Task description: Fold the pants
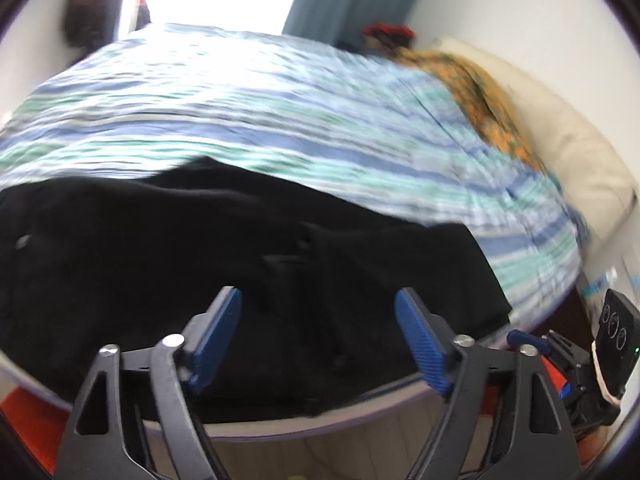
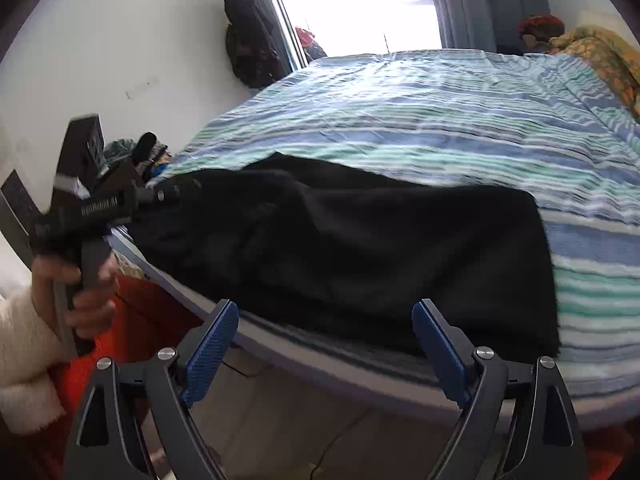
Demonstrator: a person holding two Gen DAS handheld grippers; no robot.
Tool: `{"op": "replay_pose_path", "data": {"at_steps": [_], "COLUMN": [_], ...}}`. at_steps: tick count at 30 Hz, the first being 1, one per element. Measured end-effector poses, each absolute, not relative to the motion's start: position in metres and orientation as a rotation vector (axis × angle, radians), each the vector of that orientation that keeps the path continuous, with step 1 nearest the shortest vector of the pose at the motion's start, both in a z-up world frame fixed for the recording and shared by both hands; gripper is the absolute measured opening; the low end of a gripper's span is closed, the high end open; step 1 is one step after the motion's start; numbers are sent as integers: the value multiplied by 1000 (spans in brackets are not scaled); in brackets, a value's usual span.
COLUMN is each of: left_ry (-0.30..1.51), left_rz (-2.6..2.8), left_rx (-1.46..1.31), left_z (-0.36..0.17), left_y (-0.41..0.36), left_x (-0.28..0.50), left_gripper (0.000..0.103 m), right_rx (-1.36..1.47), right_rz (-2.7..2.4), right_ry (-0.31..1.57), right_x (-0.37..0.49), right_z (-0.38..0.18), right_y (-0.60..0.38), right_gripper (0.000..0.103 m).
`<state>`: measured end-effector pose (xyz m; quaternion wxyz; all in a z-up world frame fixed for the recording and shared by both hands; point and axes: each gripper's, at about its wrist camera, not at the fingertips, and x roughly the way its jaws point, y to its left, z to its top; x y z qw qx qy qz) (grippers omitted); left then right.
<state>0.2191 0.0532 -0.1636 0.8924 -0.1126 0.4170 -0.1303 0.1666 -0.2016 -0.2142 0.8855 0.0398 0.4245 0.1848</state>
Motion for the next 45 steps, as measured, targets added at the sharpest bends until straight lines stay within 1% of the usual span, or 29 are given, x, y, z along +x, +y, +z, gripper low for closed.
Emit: {"op": "replay_pose_path", "data": {"at_steps": [1, 2, 3, 4, 7, 8, 9, 10, 12, 16, 22, 24, 29, 30, 31, 32, 33, 34, 36, 38, 39, 40, 45], "left_ry": [899, 935, 966, 1000, 1046, 1045, 1041, 1034, 1017, 971, 1057, 1058, 1019, 1009, 994, 977, 958, 945, 940, 947, 949, 951, 933], "left_rz": [-277, -273, -270, -260, -234, -227, -218, -213, -210, -189, -106, -105, -151, -159, -168, -173, -176, -181, -194, -198, -197, -195, -215], "left_rx": [-198, -171, -159, -152, -132, -115, -94, -82, -99, -78, 18, 40, -7, -19, -28, -34, -39, -48, -80, -114, -128, -142, -226], "left_z": [-170, -178, -185, -194, -207, -208, -207, -205, -196, -178, -208, -209, -199, -197, -194, -191, -188, -186, -185, -187, -188, -188, -181], "left_y": [40, 30, 24, 19, 12, 10, 7, 6, 11, 28, 25, 22, 25, 25, 26, 27, 28, 30, 34, 40, 42, 44, 53], "left_x": [226, 233, 237, 242, 246, 245, 245, 244, 241, 223, 222, 221, 216, 215, 212, 211, 210, 212, 213, 215, 215, 214, 215], "left_gripper": [58, 52, 41, 38, 38, 36, 18, 5, 3, 2, 1, 1, 4, 12, 25, 32, 41, 45, 46, 52, 62, 70, 72], "right_rx": [98, 118, 133, 132, 83, 72, 65, 65, 76, 79, 71, 52, 18, 15, 14, 13, 13, 13, 11, 8, 6, 5, 16], "right_rz": [362, 351, 350, 350, 347, 350, 350, 351, 348, 322, 333, 337, 352, 352, 351, 351, 352, 354, 358, 361, 361, 361, 356], "right_ry": [896, 910, 906, 881, 817, 818, 827, 837, 839, 784, 848, 871, 876, 880, 885, 890, 894, 895, 895, 898, 900, 900, 892], "right_x": [157, 153, 151, 149, 144, 143, 144, 144, 147, 149, 163, 164, 160, 160, 160, 160, 160, 160, 160, 159, 159, 159, 157], "right_z": [-220, -220, -218, -213, -206, -206, -208, -211, -211, -202, -216, -221, -224, -226, -227, -228, -229, -229, -230, -231, -231, -231, -228], "right_y": [-209, -217, -221, -224, -224, -224, -224, -225, -227, -226, -219, -214, -208, -206, -206, -206, -205, -205, -203, -202, -201, -201, -204], "right_gripper": [88, 88, 88, 88, 88, 88, 88, 88, 88, 88, 88, 88, 88, 88, 88, 88, 88, 88, 88, 88, 88, 88, 88]}}
